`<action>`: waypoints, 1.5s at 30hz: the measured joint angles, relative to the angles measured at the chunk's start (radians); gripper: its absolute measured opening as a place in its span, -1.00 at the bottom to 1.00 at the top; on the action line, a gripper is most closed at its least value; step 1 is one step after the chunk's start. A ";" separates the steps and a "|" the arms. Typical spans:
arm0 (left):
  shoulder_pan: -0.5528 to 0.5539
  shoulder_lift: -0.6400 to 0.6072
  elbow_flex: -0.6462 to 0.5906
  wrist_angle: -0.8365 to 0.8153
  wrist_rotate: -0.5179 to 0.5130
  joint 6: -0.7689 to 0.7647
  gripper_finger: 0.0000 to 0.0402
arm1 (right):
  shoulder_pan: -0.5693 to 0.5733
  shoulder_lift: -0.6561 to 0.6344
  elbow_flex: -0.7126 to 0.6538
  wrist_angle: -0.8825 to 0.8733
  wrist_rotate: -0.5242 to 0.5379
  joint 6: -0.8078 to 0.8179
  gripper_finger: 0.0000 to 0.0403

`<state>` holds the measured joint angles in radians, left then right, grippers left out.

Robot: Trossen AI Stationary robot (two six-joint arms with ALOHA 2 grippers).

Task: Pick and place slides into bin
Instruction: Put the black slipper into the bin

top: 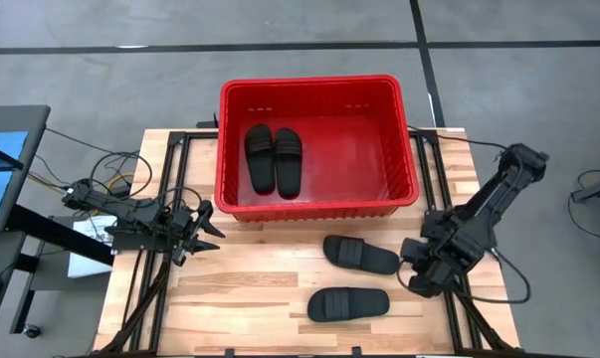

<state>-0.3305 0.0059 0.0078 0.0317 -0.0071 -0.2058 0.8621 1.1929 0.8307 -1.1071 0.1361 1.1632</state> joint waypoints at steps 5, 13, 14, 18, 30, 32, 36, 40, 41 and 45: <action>0.000 0.000 0.000 0.000 0.000 0.000 -0.26 | 0.006 0.066 0.000 0.043 -0.002 -0.267 -1.00; 0.000 0.000 0.000 0.000 0.000 0.000 -0.26 | 0.034 0.177 0.000 0.076 0.002 -0.670 -1.00; 0.000 0.000 0.000 0.000 0.000 0.000 -0.26 | 0.033 0.190 0.000 0.073 0.007 -0.707 -1.00; 0.000 0.000 0.000 0.000 0.000 0.000 -0.26 | 0.020 0.219 0.000 0.070 0.039 -0.862 -1.00; 0.000 0.000 0.000 0.000 0.000 0.000 -0.26 | 0.015 0.215 -0.001 0.094 0.128 -0.989 -0.71; 0.000 0.000 0.000 0.000 0.000 0.000 -0.26 | 0.015 0.215 -0.001 0.095 0.128 -0.989 -0.63; 0.000 0.000 0.000 0.000 0.000 0.000 -0.26 | 0.014 0.215 -0.019 0.129 0.119 -1.015 -0.52; 0.000 0.000 0.000 0.000 0.000 0.000 -0.26 | 0.015 0.215 -0.082 0.221 0.073 -1.075 -0.49; 0.000 0.000 0.000 0.000 0.000 0.000 -0.26 | 0.015 0.215 -0.094 0.233 0.074 -1.084 -0.49; 0.000 0.000 0.000 0.000 0.000 0.000 -0.26 | -0.003 0.229 -0.111 0.269 0.107 -1.086 -0.50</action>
<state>-0.3306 0.0059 0.0078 0.0315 -0.0067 -0.2058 0.8589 1.4221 0.7193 -0.8380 0.2434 0.0775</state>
